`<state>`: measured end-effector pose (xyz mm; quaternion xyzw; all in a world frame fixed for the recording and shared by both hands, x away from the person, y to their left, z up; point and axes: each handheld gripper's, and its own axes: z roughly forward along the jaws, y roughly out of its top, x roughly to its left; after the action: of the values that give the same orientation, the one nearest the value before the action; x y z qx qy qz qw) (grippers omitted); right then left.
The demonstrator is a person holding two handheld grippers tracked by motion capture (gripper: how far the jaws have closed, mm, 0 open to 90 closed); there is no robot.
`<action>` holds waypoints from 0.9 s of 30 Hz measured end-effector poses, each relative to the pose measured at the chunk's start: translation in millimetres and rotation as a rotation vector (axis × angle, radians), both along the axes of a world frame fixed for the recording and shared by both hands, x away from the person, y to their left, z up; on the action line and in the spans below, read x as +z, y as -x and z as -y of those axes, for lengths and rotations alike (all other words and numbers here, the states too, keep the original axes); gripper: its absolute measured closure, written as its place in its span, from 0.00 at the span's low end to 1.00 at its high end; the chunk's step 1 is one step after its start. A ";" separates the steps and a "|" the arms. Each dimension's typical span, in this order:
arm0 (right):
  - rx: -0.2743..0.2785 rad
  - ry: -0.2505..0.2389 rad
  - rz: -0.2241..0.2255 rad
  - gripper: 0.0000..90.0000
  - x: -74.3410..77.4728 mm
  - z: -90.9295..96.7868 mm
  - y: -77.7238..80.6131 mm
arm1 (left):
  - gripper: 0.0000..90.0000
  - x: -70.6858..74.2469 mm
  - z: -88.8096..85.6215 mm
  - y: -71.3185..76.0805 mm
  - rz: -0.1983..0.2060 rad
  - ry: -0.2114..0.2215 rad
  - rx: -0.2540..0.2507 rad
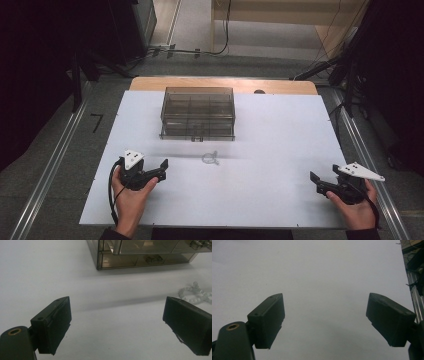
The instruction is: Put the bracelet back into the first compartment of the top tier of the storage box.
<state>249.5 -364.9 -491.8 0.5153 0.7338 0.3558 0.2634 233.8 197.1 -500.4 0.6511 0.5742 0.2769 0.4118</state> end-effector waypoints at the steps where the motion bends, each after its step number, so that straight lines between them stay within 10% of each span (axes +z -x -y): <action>1: 0.003 0.002 0.000 0.16 -0.3 0.0 -0.4 | 0.10 -0.2 0.6 -0.4 -0.001 0.001 0.000; 27: 0.003 0.005 -0.007 0.16 -0.9 -0.6 -0.9 | 0.10 -2.9 19.3 -10.1 -0.007 0.006 -0.039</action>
<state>250.3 -364.3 -492.8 0.5147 0.7364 0.3527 0.2614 244.0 177.8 -503.3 0.6620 0.5635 0.2648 0.4173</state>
